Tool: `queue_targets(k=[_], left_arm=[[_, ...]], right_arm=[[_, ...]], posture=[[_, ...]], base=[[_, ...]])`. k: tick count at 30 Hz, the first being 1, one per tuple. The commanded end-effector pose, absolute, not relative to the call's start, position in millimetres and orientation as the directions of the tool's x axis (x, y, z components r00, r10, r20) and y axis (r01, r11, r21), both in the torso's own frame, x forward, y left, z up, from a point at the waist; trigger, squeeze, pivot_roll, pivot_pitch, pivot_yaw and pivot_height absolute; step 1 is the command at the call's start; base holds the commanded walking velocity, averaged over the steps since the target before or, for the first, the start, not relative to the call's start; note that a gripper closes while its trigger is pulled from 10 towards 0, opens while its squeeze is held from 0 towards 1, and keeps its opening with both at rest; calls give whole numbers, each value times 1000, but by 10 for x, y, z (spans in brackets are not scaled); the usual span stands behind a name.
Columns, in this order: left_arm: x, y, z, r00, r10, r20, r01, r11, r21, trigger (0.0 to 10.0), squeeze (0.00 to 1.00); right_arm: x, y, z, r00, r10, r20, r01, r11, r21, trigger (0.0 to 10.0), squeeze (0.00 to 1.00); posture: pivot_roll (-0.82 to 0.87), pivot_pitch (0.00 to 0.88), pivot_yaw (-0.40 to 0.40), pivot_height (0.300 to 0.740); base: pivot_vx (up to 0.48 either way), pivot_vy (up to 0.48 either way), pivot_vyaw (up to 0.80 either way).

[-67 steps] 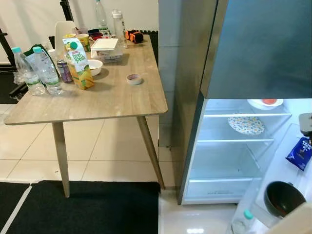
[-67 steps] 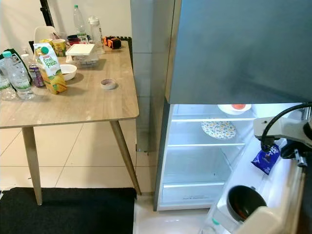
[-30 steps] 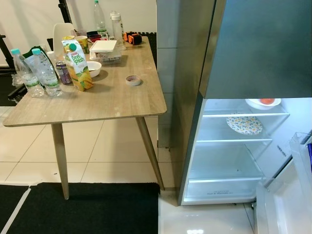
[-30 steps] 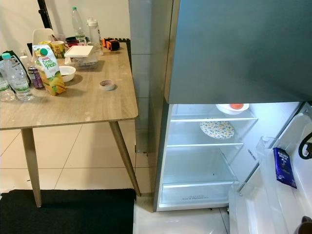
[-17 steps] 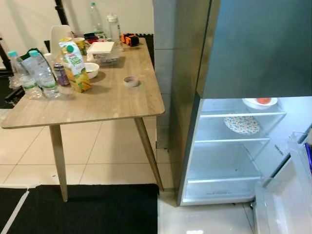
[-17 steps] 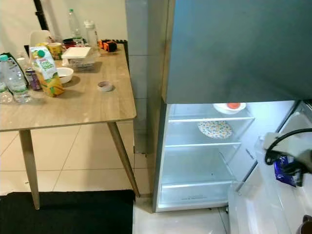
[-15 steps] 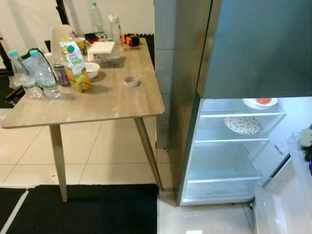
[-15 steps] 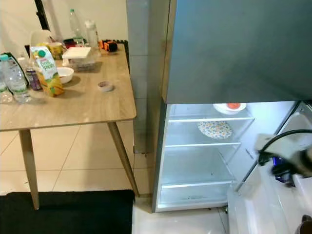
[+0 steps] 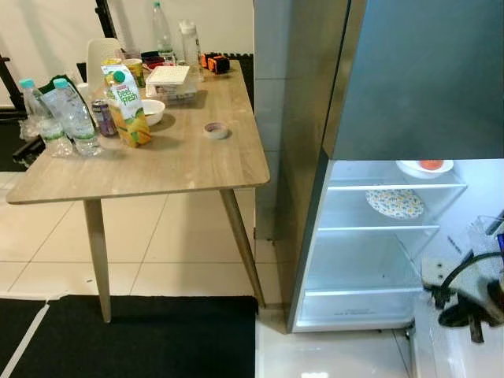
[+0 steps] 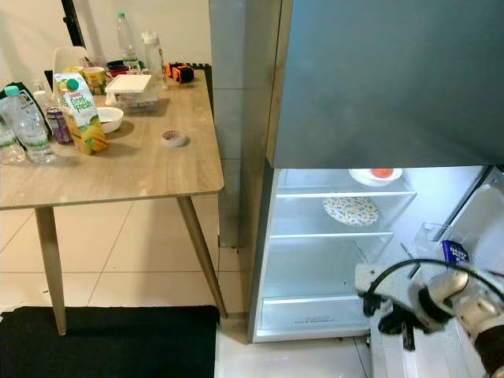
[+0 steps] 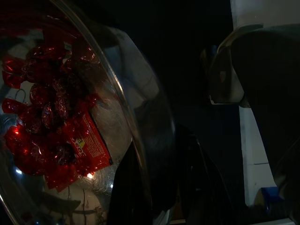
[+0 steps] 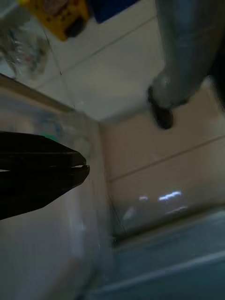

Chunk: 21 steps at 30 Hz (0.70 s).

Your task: Restocking fridge

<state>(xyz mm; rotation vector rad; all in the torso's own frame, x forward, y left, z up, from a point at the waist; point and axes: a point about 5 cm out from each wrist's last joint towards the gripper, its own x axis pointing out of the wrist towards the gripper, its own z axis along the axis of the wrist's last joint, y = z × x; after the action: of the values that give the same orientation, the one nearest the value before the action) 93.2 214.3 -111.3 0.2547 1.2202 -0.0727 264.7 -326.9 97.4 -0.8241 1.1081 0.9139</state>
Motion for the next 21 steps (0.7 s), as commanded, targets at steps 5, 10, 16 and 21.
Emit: queue_targets(k=[5, 10, 16, 21], left_arm=[[953, 2099, -1116, 350, 70, -934, 194, 970, 146, 10000, 0], [952, 2105, -1115, 350, 72, -934, 194, 970, 147, 10000, 0], [951, 2113, -1114, 351, 73, -933, 195, 969, 150, 10000, 0], [948, 2114, -1114, 350, 73, -934, 198, 969, 150, 10000, 0]], right_arm=[[2614, -3417, 857, 231, 51, -972, -867, 463, -182, 10000, 0], [2588, -3471, 815, 262, -24, -965, -848, 471, -242, 10000, 0], [2548, -3634, 787, 292, -175, -940, -819, 462, -341, 10000, 0], [2546, -3788, 788, 356, -271, -894, -742, 500, -447, 10000, 0]], posture=[[-130, 0, -34, 740], [-130, 0, -34, 740], [-125, 0, -34, 740], [-124, 0, -34, 740]], base=[[0, 0, 0], [0, 0, 0], [0, 0, 0], [0, 0, 0]])
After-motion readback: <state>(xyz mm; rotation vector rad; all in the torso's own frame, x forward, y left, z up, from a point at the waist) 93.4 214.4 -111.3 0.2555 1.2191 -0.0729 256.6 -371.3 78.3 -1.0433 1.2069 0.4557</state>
